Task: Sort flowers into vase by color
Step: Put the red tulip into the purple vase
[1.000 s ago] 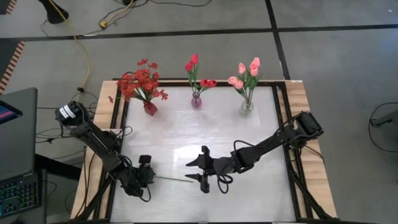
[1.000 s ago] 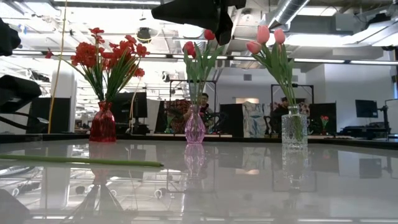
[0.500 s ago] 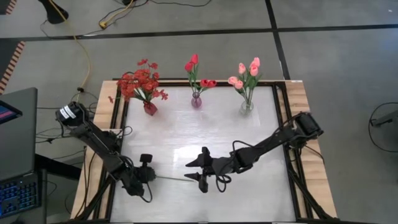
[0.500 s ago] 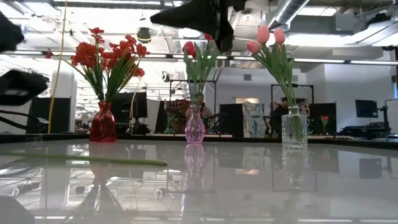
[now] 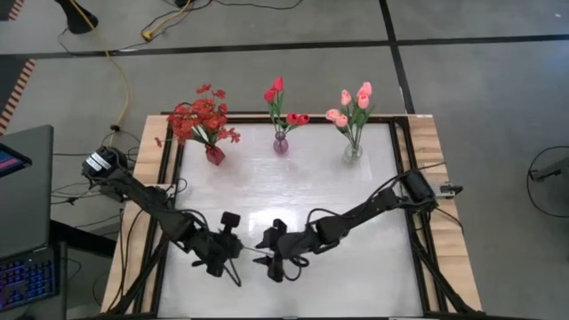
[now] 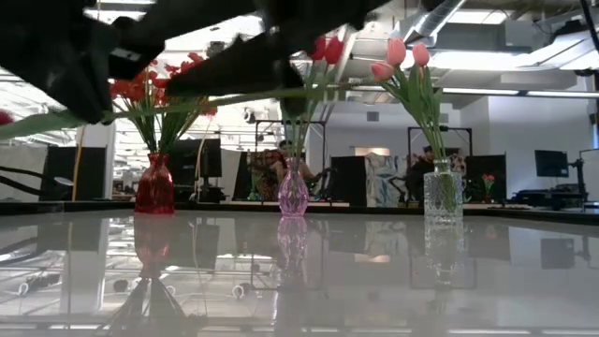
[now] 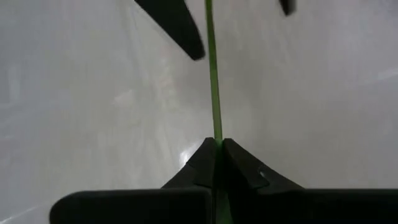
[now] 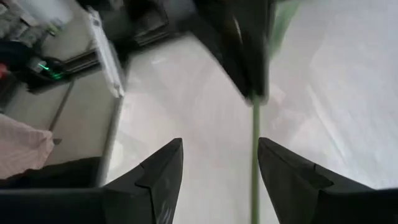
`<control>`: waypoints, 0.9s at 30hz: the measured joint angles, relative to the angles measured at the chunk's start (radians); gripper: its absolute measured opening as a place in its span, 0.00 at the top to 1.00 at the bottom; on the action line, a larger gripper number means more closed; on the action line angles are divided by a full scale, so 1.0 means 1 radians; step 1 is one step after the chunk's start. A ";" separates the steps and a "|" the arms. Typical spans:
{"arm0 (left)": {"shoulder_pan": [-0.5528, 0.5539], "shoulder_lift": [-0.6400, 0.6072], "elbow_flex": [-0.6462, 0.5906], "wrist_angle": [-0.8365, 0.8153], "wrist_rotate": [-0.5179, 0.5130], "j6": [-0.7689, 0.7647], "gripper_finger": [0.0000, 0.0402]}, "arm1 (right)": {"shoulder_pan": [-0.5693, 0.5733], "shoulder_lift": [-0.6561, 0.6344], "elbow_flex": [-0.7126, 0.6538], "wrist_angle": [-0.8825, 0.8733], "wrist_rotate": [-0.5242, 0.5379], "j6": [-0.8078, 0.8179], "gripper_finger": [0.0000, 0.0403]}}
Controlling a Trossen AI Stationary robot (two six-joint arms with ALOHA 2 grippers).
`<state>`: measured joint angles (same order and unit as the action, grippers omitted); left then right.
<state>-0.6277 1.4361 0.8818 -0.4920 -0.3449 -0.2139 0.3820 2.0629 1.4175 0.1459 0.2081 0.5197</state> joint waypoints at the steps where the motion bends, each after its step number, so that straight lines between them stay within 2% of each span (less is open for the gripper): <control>1: 0.005 0.003 0.014 -0.033 0.000 0.010 0.99 | -0.005 0.007 0.014 -0.034 -0.006 0.004 0.42; 5: 0.016 0.023 0.046 -0.090 0.000 0.027 0.99 | -0.019 0.037 0.063 -0.092 -0.015 0.007 0.42; 13: 0.017 0.026 0.049 -0.100 0.000 0.033 1.00 | -0.027 0.038 0.066 -0.117 0.026 0.008 0.42; 22: 0.017 0.026 0.049 -0.097 -0.003 0.049 1.00 | -0.039 0.038 0.066 -0.198 0.059 0.081 0.42; 27: 0.017 0.026 0.049 -0.096 -0.042 0.050 1.00 | -0.038 0.038 0.065 -0.199 0.059 0.083 0.42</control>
<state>-0.6106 1.4620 0.9310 -0.5880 -0.3868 -0.1642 0.3436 2.1010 1.4826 -0.0532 0.2668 0.6022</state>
